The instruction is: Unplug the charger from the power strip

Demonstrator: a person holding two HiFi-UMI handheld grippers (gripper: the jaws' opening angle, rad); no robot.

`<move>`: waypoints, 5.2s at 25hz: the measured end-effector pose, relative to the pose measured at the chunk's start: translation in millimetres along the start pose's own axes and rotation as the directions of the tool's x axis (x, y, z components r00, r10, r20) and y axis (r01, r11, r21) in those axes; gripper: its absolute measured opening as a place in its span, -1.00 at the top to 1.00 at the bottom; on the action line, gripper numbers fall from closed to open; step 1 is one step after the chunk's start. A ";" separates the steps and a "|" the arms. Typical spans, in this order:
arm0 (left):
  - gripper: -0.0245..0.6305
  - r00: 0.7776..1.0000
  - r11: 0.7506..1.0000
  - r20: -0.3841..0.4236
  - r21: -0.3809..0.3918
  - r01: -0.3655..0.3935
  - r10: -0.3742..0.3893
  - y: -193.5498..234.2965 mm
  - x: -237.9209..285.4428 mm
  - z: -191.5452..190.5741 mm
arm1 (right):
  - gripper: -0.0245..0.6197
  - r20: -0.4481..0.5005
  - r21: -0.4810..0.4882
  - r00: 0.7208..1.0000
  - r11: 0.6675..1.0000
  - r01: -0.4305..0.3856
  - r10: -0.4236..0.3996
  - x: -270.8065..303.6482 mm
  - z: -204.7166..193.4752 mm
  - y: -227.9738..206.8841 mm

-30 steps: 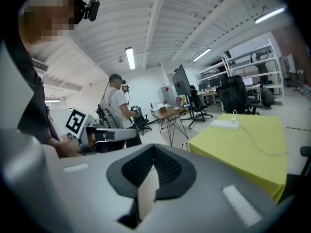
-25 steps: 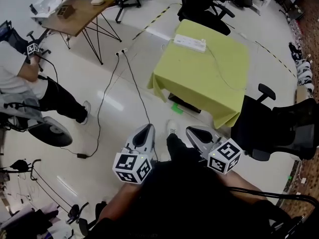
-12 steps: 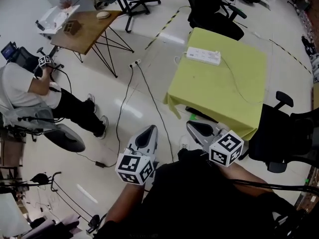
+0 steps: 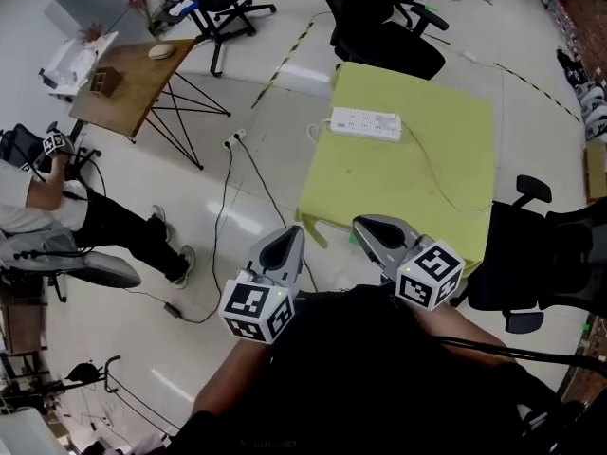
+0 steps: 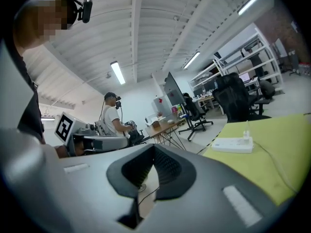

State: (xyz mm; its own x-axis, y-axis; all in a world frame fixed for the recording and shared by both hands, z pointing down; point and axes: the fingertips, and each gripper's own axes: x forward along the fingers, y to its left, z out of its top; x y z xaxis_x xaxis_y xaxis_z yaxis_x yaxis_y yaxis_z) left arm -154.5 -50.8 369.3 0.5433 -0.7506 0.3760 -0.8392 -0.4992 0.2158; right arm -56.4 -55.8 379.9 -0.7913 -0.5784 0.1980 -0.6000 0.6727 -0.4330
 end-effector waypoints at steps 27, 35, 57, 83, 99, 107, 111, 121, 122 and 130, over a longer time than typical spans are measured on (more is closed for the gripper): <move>0.91 0.924 0.935 -0.193 0.066 0.349 -0.331 13.4 156.5 29.1 | 0.91 0.067 0.223 0.915 0.899 0.376 -0.399 -6.3 11.0 -129.6; 0.91 0.890 0.904 -0.203 0.040 0.425 -0.409 73.7 196.5 44.7 | 0.91 -0.014 0.196 0.880 0.862 0.468 -0.475 50.5 30.9 -149.3; 0.91 0.816 0.853 -0.284 -0.018 0.521 -0.504 139.8 292.0 14.3 | 0.91 -0.199 0.060 0.741 0.746 0.663 -0.642 102.0 23.7 -235.9; 0.91 0.803 0.875 -0.390 -0.015 0.483 -0.450 103.1 347.1 -52.7 | 0.31 -0.291 -0.037 0.631 0.668 0.743 -0.719 86.0 -47.2 -373.7; 0.91 0.830 0.901 -0.375 -0.036 0.433 -0.414 115.6 329.5 -43.6 | 0.48 -0.323 -0.039 0.595 0.639 0.769 -0.736 92.0 -48.6 -395.8; 0.91 0.856 0.911 -0.327 -0.045 0.410 -0.402 129.7 317.7 -27.3 | 0.50 -0.283 -0.061 0.612 0.651 0.757 -0.738 90.6 -21.0 -371.0; 0.91 0.861 0.907 -0.299 -0.042 0.419 -0.412 134.2 309.9 -16.5 | 0.50 -0.257 -0.018 0.653 0.679 0.734 -0.713 89.1 -7.3 -341.8; 0.91 0.866 0.898 -0.257 -0.020 0.440 -0.430 136.5 283.6 5.4 | 0.50 -0.228 0.160 0.737 0.723 0.672 -0.636 81.4 6.2 -261.3; 0.91 0.871 0.901 -0.248 -0.013 0.434 -0.424 138.1 281.9 9.4 | 0.50 -0.227 0.167 0.746 0.730 0.663 -0.626 80.5 6.4 -254.6; 0.91 0.932 0.948 -0.183 0.001 0.317 -0.312 141.8 250.3 28.6 | 0.50 -0.232 0.201 0.816 0.795 0.573 -0.529 64.1 -4.6 -230.4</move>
State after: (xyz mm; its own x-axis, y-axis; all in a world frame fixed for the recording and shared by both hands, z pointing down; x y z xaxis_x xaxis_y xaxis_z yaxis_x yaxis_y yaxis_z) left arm -136.8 -321.9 468.2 0.7633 -0.4649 0.4487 -0.6236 -0.7117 0.3234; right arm 30.7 -245.8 496.5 -0.3554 -0.7207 0.5952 -0.9065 0.1107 -0.4074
